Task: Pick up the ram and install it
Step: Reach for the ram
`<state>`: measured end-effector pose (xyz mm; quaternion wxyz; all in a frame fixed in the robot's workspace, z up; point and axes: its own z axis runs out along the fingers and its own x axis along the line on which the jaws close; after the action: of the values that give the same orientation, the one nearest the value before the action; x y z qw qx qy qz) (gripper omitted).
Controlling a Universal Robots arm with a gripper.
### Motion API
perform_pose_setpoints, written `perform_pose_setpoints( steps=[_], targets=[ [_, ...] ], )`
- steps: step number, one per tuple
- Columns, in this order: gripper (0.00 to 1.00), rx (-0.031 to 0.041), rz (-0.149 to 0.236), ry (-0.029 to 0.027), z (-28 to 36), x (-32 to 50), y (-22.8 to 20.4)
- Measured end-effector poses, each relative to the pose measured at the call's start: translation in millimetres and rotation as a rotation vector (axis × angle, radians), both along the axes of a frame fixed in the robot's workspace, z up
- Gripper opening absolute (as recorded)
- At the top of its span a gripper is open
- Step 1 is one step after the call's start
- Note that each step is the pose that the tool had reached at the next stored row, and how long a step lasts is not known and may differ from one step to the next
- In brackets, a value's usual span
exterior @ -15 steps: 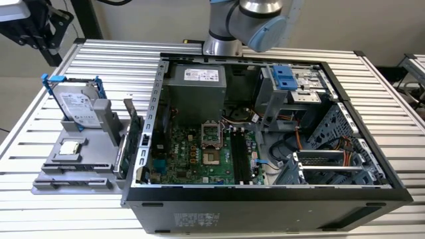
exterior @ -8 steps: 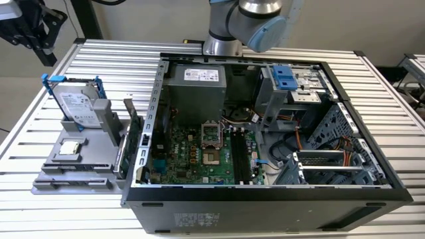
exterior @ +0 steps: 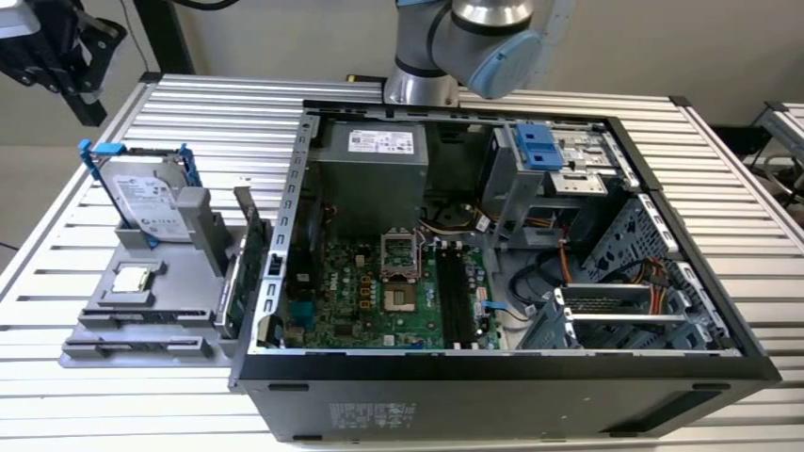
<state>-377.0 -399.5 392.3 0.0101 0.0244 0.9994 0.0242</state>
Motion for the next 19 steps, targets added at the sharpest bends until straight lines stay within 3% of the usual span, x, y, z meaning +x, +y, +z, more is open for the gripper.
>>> perform_pose_setpoints(
  steps=[19],
  targets=[
    [0.00,0.0000,0.000,0.0011,0.0,1.3,-23.0]
  ],
)
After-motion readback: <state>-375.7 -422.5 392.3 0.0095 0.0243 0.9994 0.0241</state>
